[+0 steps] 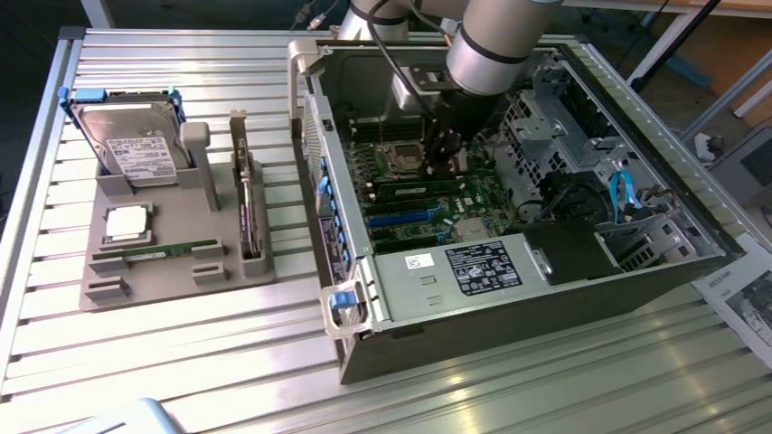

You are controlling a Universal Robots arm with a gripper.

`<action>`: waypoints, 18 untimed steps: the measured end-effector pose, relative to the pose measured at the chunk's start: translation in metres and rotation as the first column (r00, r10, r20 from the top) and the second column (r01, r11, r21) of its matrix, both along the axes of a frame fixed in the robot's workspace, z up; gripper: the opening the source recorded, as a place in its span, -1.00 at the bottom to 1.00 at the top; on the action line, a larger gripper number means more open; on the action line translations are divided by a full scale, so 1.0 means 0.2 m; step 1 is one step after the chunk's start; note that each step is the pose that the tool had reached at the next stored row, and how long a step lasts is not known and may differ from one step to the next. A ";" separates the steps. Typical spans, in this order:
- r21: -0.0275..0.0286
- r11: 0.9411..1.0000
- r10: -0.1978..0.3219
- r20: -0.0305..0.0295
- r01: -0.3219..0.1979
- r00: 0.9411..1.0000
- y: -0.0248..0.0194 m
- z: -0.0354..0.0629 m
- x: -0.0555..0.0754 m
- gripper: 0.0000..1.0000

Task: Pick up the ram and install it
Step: 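Press down the ram until it locks into place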

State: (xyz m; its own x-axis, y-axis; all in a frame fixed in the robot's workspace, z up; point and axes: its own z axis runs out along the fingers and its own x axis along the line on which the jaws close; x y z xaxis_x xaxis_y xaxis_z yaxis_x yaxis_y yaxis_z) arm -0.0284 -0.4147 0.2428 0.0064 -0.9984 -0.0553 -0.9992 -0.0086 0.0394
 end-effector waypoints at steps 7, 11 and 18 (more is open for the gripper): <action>0.000 1.000 0.000 0.000 0.000 1.000 0.000 -0.002 -0.01 -0.80; 0.000 1.000 0.000 0.000 0.000 1.000 0.000 -0.018 -0.01 -0.80; 0.000 1.000 0.000 0.000 0.000 1.000 0.000 -0.027 -0.01 -0.80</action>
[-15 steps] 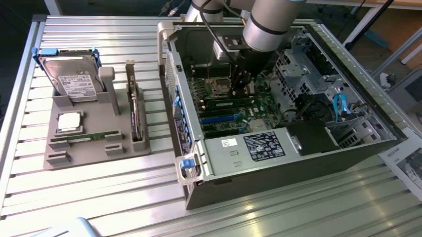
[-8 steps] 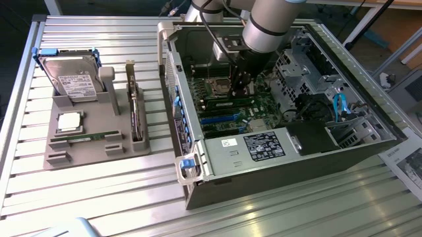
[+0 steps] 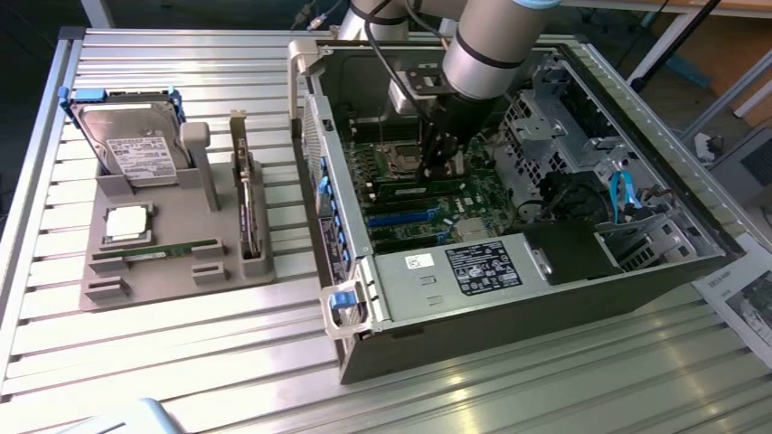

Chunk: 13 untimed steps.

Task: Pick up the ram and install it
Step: 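Press down the ram until it locks into place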

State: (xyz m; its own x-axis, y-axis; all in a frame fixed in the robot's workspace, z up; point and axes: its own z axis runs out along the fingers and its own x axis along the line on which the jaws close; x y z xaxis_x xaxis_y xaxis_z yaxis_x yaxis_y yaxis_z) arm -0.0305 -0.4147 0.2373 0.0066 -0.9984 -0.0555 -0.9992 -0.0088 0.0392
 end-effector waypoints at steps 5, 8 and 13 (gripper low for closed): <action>0.000 1.000 0.000 0.000 0.000 1.000 0.000 -0.008 0.00 -0.80; 0.000 1.000 0.000 0.000 0.000 1.000 0.000 -0.015 -0.01 -0.80; 0.000 1.000 0.000 0.000 0.000 1.000 0.000 -0.024 -0.01 -0.80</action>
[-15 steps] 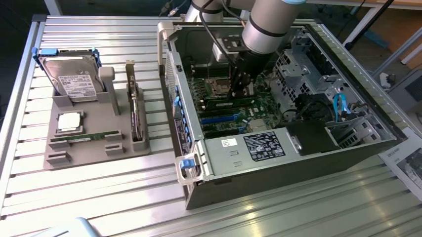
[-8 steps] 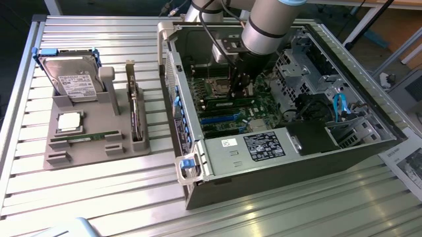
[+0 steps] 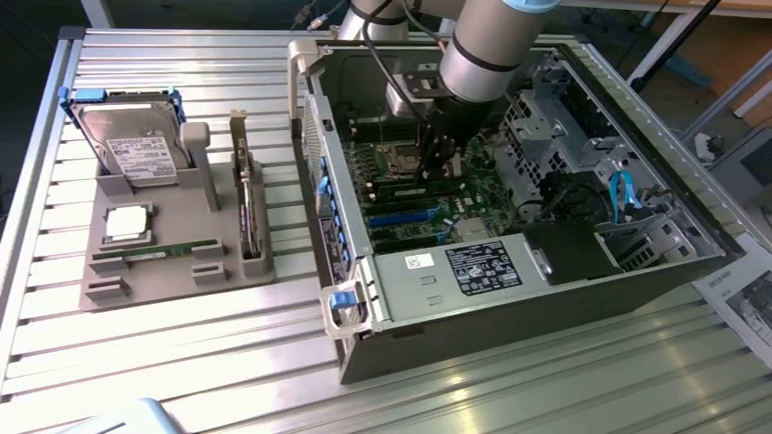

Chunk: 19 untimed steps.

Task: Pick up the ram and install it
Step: 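Press down the ram until it locks into place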

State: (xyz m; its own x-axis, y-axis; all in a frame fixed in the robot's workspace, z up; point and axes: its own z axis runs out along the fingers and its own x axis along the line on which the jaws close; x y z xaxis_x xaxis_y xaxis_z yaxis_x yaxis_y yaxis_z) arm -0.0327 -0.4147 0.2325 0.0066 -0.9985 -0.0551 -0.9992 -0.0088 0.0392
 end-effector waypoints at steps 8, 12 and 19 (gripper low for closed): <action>0.000 1.000 0.000 0.000 0.000 1.000 0.000 -0.002 0.00 -0.80; 0.000 1.000 0.000 -0.003 0.000 1.000 0.000 0.019 0.00 -0.80; 0.000 1.000 0.000 -0.008 0.000 1.000 0.000 0.069 0.00 -0.80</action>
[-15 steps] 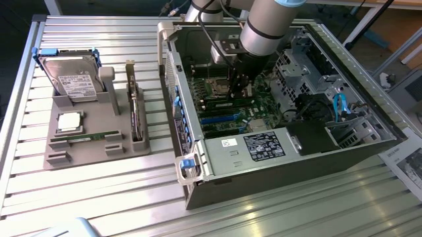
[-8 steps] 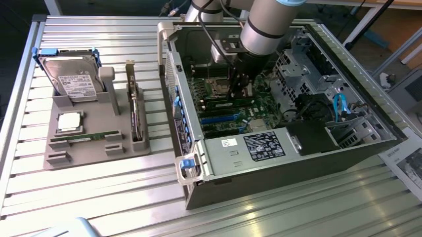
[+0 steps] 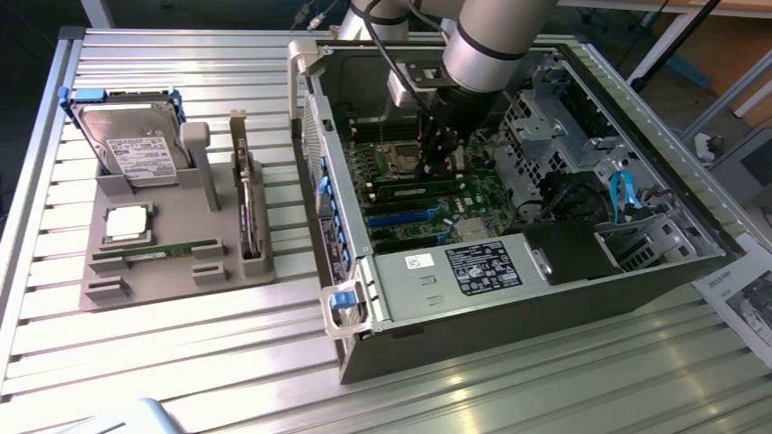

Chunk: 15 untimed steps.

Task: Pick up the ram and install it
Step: 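Press down the ram until it locks into place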

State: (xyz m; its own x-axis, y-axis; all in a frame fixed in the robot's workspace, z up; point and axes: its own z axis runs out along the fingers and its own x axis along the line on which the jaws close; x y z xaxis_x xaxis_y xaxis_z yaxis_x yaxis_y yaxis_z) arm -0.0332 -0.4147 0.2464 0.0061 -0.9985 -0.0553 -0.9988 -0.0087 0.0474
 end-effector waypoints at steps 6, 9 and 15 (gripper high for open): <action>0.000 1.000 0.000 0.003 0.000 1.000 0.004 0.001 -0.03 -0.80; 0.000 1.000 0.000 0.006 0.000 1.000 0.013 0.000 -0.08 -0.80; 0.000 1.000 0.000 0.007 0.000 1.000 0.024 0.000 -0.21 -0.80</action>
State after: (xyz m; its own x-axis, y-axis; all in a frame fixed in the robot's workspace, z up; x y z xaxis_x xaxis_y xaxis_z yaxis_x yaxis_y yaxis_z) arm -0.0749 -0.4099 0.2463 0.0064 -0.9984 -0.0553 -0.9992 -0.0087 0.0402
